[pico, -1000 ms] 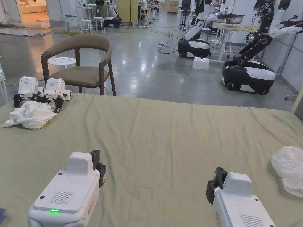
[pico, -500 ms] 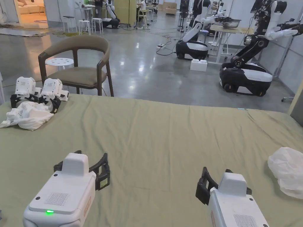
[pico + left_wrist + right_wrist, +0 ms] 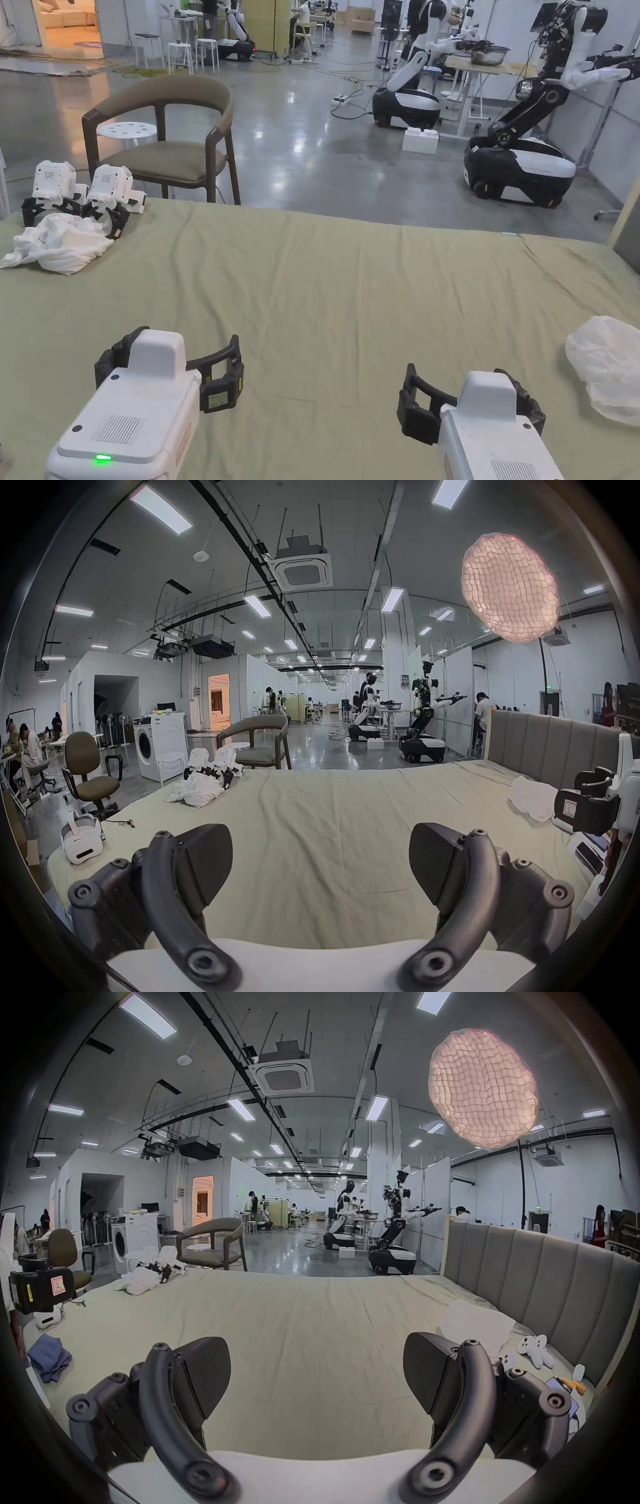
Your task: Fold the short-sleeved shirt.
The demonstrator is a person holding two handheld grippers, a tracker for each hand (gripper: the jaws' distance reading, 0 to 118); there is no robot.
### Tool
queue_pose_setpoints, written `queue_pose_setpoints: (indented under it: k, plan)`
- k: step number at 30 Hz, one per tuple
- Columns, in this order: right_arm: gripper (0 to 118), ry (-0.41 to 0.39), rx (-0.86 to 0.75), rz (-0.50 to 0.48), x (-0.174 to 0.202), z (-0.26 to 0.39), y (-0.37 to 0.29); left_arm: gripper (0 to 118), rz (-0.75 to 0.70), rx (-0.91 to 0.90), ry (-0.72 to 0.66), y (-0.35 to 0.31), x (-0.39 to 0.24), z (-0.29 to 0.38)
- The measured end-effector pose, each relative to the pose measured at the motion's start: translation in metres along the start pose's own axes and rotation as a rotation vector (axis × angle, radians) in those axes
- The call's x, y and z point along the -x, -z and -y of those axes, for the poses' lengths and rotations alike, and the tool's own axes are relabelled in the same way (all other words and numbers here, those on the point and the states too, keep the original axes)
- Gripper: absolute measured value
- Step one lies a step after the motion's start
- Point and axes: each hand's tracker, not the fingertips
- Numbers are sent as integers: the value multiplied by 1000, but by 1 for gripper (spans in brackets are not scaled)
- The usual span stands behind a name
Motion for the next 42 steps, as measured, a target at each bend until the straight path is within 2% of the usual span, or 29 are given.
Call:
queue_pose_setpoints:
  k: [4, 12, 16, 22, 26, 36, 42]
  plan:
    - [104, 40, -17, -38, -2, -1, 1, 106, 9, 10, 0, 1, 0, 1]
    - [104, 90, 58, 42, -1, -13, 11, 106, -60, 40, 15, 6, -2, 3]
    - [104, 139, 83, 80, -4, -17, 13, 106, -49, 37, -75, 7, 4, 2]
    - [104, 240, 136, 71, -13, -26, 15, 106, -40, 31, -100, 7, 8, 2]
    - [104, 271, 168, 72, -15, -31, 18, 106, -32, -20, -113, 6, 8, 1]
    - [103, 274, 254, 86, -15, -31, 26, 106, -25, -63, -113, 10, 8, -1]
    - [103, 235, 257, 87, -12, -29, 24, 106, -18, -56, -97, 11, 5, -2]
